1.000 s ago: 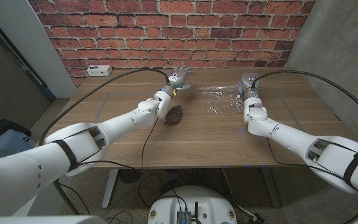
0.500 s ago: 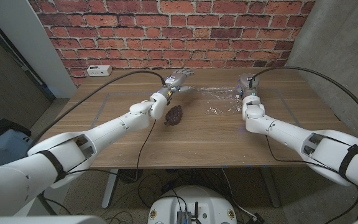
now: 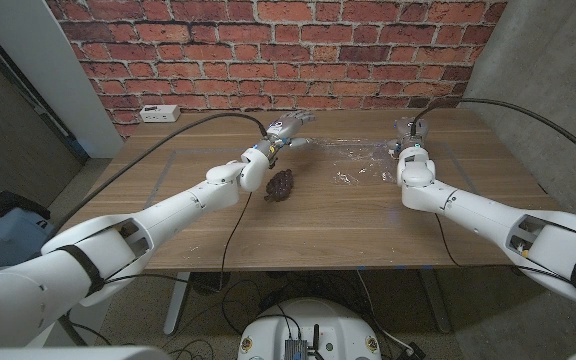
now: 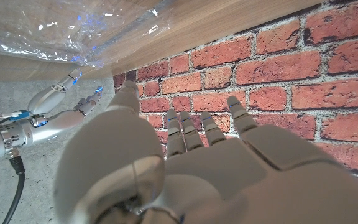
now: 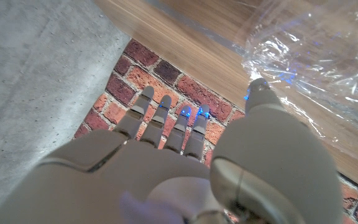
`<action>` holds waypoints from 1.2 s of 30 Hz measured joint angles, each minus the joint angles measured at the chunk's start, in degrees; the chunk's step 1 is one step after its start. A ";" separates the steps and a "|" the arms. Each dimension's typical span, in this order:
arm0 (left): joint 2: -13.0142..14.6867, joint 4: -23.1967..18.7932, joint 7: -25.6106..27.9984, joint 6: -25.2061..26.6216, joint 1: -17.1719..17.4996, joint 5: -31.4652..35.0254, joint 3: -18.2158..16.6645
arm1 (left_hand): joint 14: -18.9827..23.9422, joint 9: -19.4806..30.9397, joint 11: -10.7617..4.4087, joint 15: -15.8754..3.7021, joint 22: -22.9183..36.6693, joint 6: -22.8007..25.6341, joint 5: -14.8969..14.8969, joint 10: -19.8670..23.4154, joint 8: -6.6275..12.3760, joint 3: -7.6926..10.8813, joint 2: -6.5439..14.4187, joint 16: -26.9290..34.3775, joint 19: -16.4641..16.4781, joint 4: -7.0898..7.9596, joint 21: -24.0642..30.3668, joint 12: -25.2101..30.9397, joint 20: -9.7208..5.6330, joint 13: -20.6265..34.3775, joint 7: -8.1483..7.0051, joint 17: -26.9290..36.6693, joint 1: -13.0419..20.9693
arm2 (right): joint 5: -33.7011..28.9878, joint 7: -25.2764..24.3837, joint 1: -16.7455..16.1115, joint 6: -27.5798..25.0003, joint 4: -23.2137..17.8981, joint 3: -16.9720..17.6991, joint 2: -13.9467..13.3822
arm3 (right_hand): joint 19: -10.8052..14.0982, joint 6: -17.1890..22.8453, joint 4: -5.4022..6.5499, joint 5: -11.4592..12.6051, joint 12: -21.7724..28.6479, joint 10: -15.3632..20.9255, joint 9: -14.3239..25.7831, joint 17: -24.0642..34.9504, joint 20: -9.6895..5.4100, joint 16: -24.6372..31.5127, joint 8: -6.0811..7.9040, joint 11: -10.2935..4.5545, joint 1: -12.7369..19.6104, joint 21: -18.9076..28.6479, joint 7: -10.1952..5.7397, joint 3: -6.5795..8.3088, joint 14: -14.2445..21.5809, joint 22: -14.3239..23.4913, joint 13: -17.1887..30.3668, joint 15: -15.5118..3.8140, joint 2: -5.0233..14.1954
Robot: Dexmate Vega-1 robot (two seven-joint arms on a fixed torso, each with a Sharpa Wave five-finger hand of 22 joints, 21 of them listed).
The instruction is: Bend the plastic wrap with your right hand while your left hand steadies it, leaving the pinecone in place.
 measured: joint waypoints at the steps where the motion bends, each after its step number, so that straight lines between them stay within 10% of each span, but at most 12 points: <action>1: -0.02 0.04 -0.04 -0.10 0.00 0.01 -0.03 | 0.00 -0.17 0.00 0.00 0.00 0.00 0.00 0.00 0.00 0.00 0.00 0.00 0.00 0.00 0.15 0.00 0.00 0.00 0.00 0.00 0.00 | -0.03 0.09 -0.01 -0.10 -0.05 0.01 -0.03 | -0.08 0.00 0.00 0.21 0.00 0.00 0.00 0.00 -0.08 0.00 0.00 0.00 -0.20 0.00 0.00 0.00 0.00 0.04 0.00 0.00 -0.22; 9: -0.31 0.56 -1.36 -1.87 -0.15 -0.33 -0.36 | 1.72 -0.65 0.03 -0.33 0.00 0.39 0.17 0.32 0.60 0.71 0.80 0.77 1.60 -0.15 1.19 0.52 -1.16 0.00 0.31 -0.01 -0.75 | 0.11 1.62 -2.99 -3.18 -7.33 3.21 -3.32 | 4.34 3.21 -0.25 1.93 1.26 2.86 0.27 1.18 2.49 2.28 0.00 3.74 3.27 1.82 3.21 2.48 1.38 -0.06 -0.25 -0.08 7.39; 22: -0.94 0.62 -6.84 -4.54 -0.83 -2.13 -0.22 | 6.07 -1.29 -0.17 1.11 0.25 -2.07 0.58 1.38 -0.08 1.70 1.80 0.94 2.05 -0.67 1.65 0.87 -2.90 -0.16 -1.66 -0.17 -0.60 | 4.88 -4.18 -12.11 -1.79 -17.99 10.93 -6.10 | 4.86 2.80 0.22 0.39 1.39 2.75 0.26 1.16 3.01 2.83 -1.21 5.44 2.20 1.82 4.34 2.95 2.70 -0.13 -0.27 0.01 9.03; 29: -1.81 2.64 -9.67 -7.40 -1.82 -3.57 0.22 | 3.10 -1.68 0.23 -1.86 0.25 -3.81 0.56 0.38 -0.08 2.21 2.41 -0.23 0.63 -0.17 1.65 0.40 -9.27 -0.43 -2.13 -0.43 -2.87 | 7.32 -6.09 -15.53 -0.21 -21.65 13.54 -6.75 | 4.85 2.38 0.31 -0.03 1.39 2.75 0.26 0.89 3.01 2.56 -1.33 5.44 1.82 1.82 4.46 3.35 2.70 -0.12 -0.26 0.01 9.40; 36: -2.56 4.56 -11.74 -10.04 -2.87 -4.20 0.90 | 1.14 -1.82 0.30 -2.96 0.25 -3.43 0.56 0.30 0.38 2.33 2.62 -0.68 -0.32 0.19 1.41 0.40 -10.59 -0.69 -2.47 -0.43 -3.71 | 8.52 -7.02 -18.05 1.01 -24.64 14.99 -7.51 | 5.17 2.56 0.41 -0.25 1.39 2.98 0.25 0.89 2.70 2.56 -1.33 5.66 1.82 1.82 4.64 3.45 2.70 -0.12 -0.54 0.02 9.40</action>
